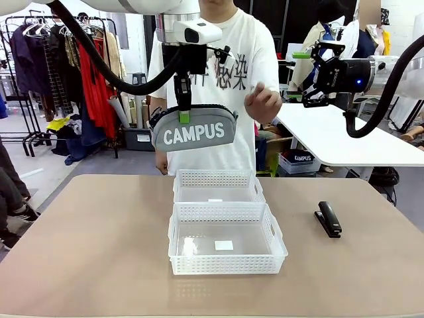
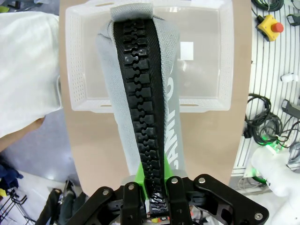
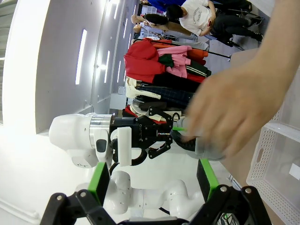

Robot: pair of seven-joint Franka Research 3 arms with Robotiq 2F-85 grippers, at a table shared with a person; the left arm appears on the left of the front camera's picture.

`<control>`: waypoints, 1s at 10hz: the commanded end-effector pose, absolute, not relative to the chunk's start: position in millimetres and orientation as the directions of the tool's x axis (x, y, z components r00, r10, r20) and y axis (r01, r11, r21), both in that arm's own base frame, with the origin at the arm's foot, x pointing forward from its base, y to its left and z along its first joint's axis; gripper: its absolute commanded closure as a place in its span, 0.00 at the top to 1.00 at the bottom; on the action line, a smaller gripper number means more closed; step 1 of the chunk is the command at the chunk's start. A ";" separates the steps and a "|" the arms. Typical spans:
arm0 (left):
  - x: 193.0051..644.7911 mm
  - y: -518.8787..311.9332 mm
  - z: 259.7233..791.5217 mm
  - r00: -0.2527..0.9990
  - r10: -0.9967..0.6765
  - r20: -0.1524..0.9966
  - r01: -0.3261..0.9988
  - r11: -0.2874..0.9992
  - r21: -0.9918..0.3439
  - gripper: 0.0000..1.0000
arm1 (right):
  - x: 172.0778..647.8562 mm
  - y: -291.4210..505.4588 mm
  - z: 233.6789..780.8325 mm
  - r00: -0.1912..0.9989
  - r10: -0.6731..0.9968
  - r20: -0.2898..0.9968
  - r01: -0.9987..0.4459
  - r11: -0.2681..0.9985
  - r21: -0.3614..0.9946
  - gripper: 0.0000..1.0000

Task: Distribute items into two baskets.
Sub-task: Place the picked Pencil pouch into the Organizing basket as instructed by the person.

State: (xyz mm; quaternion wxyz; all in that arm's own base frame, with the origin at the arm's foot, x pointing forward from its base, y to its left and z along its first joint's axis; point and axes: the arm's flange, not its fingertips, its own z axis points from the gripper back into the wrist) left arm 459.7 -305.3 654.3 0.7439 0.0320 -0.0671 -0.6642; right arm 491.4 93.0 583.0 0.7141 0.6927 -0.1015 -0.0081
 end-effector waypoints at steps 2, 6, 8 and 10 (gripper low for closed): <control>458.3 -304.6 656.4 0.108 -0.992 0.057 0.983 0.115 0.142 0.00 | 490.6 93.8 584.1 0.979 -0.153 0.135 -0.131 0.036 0.991 1.00; 458.3 -304.6 656.4 0.108 -0.992 0.057 0.983 0.115 0.142 0.00 | 490.6 93.8 584.1 0.979 -0.153 0.135 -0.131 0.036 0.991 1.00; 458.3 -304.6 656.4 0.108 -0.992 0.057 0.983 0.115 0.142 0.00 | 490.6 93.8 584.1 0.979 -0.153 0.135 -0.131 0.036 0.991 1.00; 458.3 -304.6 656.4 0.108 -0.992 0.057 0.983 0.115 0.142 0.00 | 490.6 93.8 584.1 0.979 -0.153 0.135 -0.131 0.036 0.991 1.00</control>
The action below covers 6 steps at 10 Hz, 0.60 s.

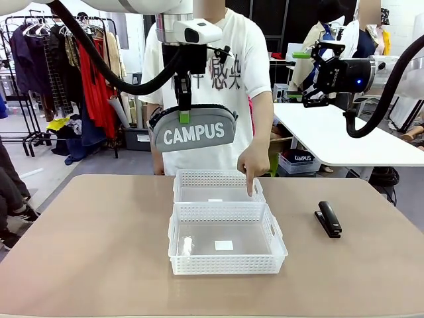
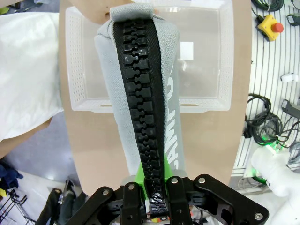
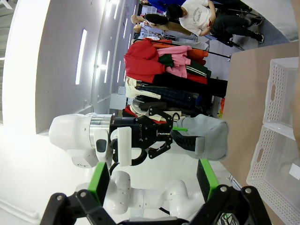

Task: Distribute items into two baskets.
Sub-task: Place the picked Pencil pouch into the Organizing basket as instructed by the person.

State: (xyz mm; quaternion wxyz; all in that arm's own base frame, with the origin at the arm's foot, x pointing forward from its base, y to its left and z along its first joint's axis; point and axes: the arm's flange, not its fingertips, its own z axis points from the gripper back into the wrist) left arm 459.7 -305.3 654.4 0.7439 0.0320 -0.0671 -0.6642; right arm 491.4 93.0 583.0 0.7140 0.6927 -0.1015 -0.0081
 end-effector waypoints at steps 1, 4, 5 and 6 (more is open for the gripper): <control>458.3 -304.6 656.4 0.108 -0.992 0.057 0.983 0.115 0.142 0.00 | 490.6 93.8 584.1 0.979 -0.153 0.135 -0.131 0.036 0.991 1.00; 458.3 -304.6 656.4 0.108 -0.992 0.057 0.983 0.115 0.142 0.00 | 490.6 93.8 584.1 0.979 -0.153 0.135 -0.131 0.036 0.991 1.00; 459.7 -305.3 654.3 0.109 -0.992 0.057 0.984 0.116 0.137 0.00 | 490.6 93.8 584.1 0.979 -0.153 0.135 -0.131 0.036 0.991 1.00; 456.8 -310.1 650.5 0.091 -0.994 0.054 0.988 0.097 0.119 0.00 | 490.6 93.8 584.1 0.979 -0.153 0.135 -0.131 0.036 0.991 1.00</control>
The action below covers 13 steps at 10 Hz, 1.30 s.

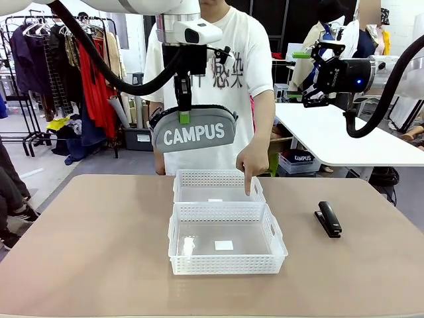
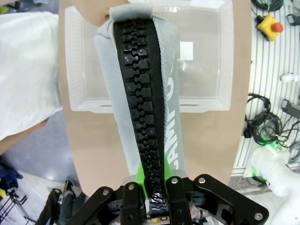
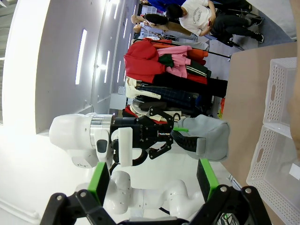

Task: Distribute items into two baskets.
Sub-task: Place the picked Pencil pouch into the Organizing basket as instructed by the person.

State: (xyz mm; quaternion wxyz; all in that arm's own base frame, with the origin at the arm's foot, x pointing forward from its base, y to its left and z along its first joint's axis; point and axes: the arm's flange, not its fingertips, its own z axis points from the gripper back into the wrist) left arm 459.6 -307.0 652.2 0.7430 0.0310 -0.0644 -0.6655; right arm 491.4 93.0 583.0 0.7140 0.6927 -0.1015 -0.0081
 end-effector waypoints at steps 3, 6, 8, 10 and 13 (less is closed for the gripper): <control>439.1 -341.7 622.4 0.023 -1.000 0.014 0.996 0.024 0.087 0.00 | 490.6 93.8 584.1 0.979 -0.153 0.135 -0.131 0.036 0.991 1.00; 427.3 -360.1 595.6 0.050 -0.999 0.013 0.993 0.051 0.107 0.00 | 490.6 93.8 584.1 0.979 -0.153 0.135 -0.131 0.036 0.991 1.00; 420.7 -371.6 573.2 0.036 -0.999 0.004 0.995 0.036 0.094 0.00 | 490.6 93.8 584.1 0.979 -0.153 0.135 -0.131 0.036 0.991 1.00; 416.1 -386.0 546.2 0.031 -0.999 -0.012 0.997 0.030 0.075 0.00 | 490.6 93.8 584.1 0.979 -0.153 0.135 -0.131 0.036 0.991 1.00; 416.5 -406.8 512.1 0.078 -0.997 -0.015 0.986 0.075 0.148 0.00 | 490.6 93.8 584.1 0.979 -0.153 0.135 -0.131 0.036 0.991 1.00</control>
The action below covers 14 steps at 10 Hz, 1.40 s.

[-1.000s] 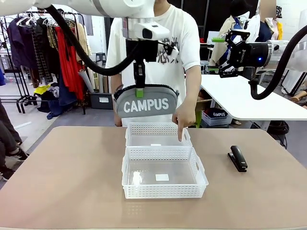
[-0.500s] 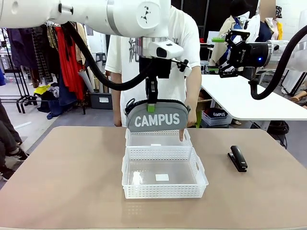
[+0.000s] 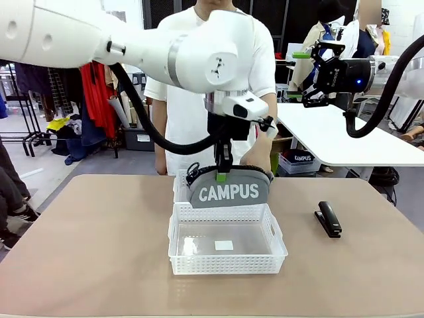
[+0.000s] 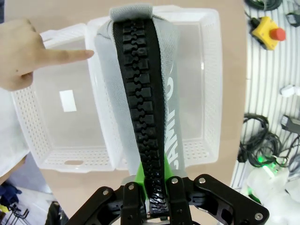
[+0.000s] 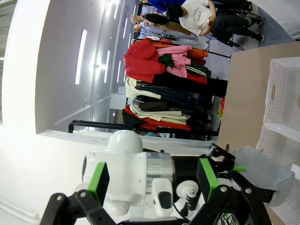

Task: Distribute items into two baskets.
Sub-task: Place the picked Pencil pouch into the Organizing basket as instructed by the person.

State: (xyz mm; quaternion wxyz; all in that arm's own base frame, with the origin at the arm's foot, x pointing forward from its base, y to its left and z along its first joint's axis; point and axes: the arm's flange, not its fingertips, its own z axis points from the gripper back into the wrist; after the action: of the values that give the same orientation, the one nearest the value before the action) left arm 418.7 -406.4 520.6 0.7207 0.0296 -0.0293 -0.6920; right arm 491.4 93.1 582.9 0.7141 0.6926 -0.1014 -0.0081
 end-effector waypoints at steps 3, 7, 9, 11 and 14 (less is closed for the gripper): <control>418.8 -411.4 488.9 0.067 -0.998 -0.013 0.992 0.065 0.109 0.00 | 490.6 93.8 584.1 0.979 -0.153 0.135 -0.131 0.036 0.991 1.00; 422.7 -415.1 487.0 0.047 -0.999 -0.017 0.995 0.045 0.084 0.00 | 490.6 93.8 584.1 0.979 -0.153 0.135 -0.131 0.036 0.991 1.00; 422.7 -415.1 487.0 0.047 -0.999 -0.017 0.995 0.045 0.084 0.00 | 490.6 93.8 584.1 0.979 -0.153 0.135 -0.131 0.036 0.991 1.00; 427.0 -415.0 473.3 0.035 -0.999 -0.025 0.997 0.033 0.064 0.00 | 490.6 93.8 584.1 0.979 -0.153 0.135 -0.131 0.036 0.991 1.00; 426.0 -417.4 438.6 0.053 -0.998 -0.040 0.996 0.051 0.069 0.00 | 490.6 93.8 584.1 0.979 -0.153 0.135 -0.131 0.036 0.991 1.00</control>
State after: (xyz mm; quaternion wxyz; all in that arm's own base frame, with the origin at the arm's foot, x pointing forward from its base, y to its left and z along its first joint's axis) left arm 431.0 -418.8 446.3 0.7195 0.0313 0.0003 -0.6938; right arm 491.4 93.1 582.9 0.7141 0.6926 -0.1014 -0.0081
